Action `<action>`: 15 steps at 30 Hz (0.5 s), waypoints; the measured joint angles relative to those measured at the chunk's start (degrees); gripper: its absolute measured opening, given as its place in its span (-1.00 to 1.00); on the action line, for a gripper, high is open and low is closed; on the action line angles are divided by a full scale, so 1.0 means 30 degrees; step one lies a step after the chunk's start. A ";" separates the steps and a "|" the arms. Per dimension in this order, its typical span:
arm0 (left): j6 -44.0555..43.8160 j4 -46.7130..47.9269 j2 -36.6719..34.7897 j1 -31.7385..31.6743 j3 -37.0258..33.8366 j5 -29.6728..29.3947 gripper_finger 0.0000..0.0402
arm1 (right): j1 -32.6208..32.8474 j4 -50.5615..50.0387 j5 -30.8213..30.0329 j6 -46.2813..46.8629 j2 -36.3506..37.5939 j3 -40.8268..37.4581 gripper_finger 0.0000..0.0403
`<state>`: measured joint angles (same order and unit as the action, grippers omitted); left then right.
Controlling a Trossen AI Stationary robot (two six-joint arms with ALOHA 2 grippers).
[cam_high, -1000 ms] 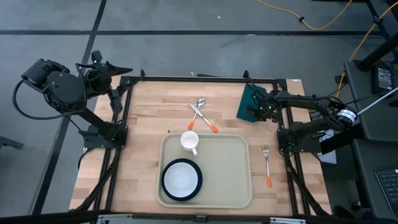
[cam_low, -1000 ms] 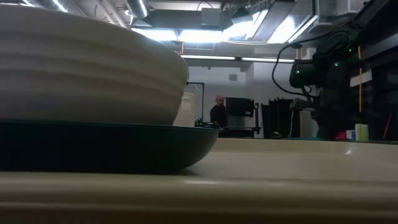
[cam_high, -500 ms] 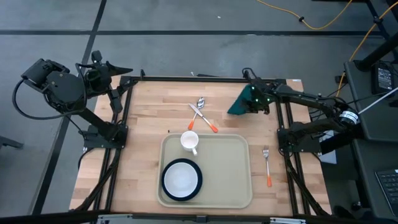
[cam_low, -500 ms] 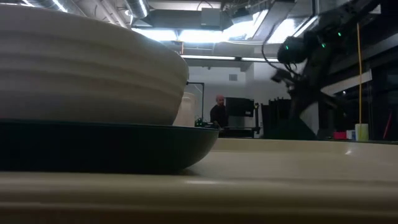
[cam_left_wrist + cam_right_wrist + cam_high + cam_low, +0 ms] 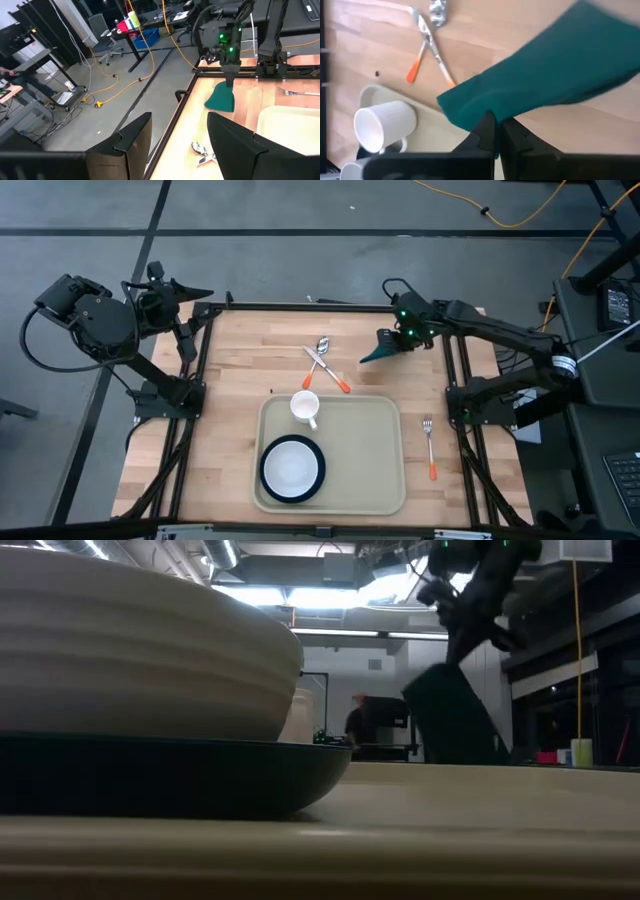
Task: Set up tray
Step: Put the dark green napkin on the light brown serving tray to the right of the black plate
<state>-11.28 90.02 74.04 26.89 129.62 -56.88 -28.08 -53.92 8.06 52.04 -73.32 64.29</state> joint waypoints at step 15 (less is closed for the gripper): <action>-0.0011 0.0000 0.0000 0.0000 0.0000 0.0007 -0.07 | 0.3209 -0.2331 -0.2334 0.0120 0.0007 0.4507 -0.96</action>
<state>-11.31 90.02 74.04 26.89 129.62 -56.86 -18.45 -60.91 1.05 52.40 -73.30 77.81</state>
